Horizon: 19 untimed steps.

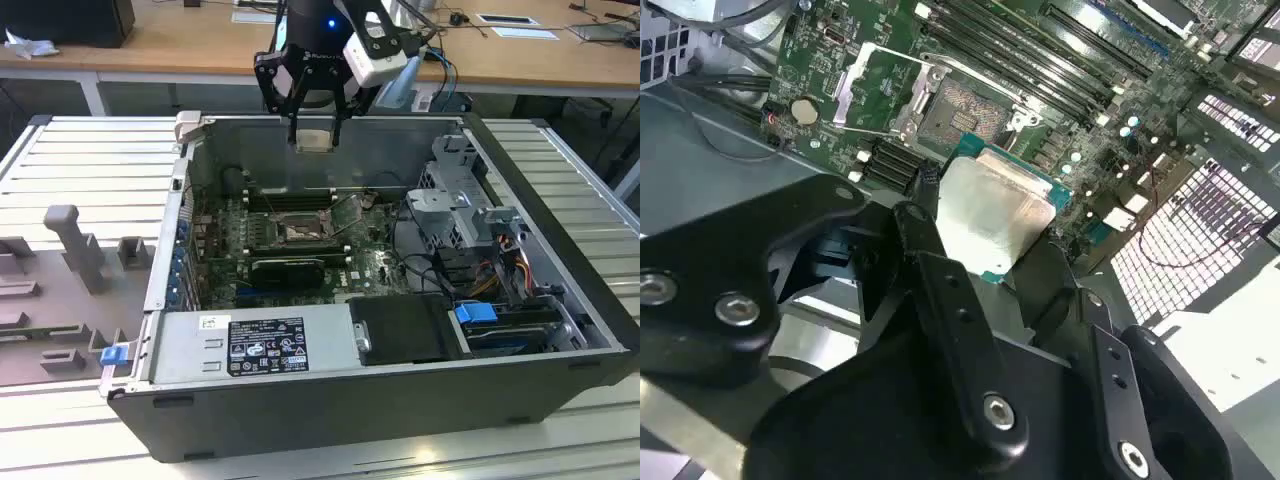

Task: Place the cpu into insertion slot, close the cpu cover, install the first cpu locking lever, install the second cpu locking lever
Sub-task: 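Place the cpu into insertion slot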

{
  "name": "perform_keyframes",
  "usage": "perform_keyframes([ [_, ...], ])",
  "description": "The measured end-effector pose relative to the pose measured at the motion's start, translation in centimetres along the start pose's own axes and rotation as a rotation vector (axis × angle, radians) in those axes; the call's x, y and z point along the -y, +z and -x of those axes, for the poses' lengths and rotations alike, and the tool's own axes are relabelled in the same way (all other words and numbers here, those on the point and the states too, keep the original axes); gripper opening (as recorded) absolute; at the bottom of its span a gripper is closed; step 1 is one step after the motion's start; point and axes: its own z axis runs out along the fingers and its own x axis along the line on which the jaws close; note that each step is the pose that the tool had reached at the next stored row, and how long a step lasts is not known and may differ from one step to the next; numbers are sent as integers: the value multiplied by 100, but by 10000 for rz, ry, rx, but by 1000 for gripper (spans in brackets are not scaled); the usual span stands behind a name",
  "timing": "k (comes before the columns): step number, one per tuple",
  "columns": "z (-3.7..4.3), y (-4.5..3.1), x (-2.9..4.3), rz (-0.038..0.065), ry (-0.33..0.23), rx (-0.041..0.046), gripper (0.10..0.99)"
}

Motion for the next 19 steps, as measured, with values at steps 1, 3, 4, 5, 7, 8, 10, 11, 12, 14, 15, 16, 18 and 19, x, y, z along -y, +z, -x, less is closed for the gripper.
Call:
perform_keyframes([
  [1,0,1,0,2,189,16,541],
  [3,0,4,1,10,666,59,541],
  [4,0,8,1,17,1004,89,541],
  [5,0,12,1,24,1351,121,541],
  [7,0,16,1,34,1837,164,541],
  [8,0,17,2,37,1981,177,541],
  [10,1,23,2,45,2289,206,541],
  [11,1,25,2,46,2423,217,541],
  [12,1,28,2,48,2549,229,541],
  [14,1,37,3,57,3032,272,541],
  [15,1,42,4,63,3456,310,541],
  [16,1,46,4,73,3941,353,541],
  [18,1,51,4,81,4318,387,541],
  [19,1,53,5,85,4563,409,541],
])
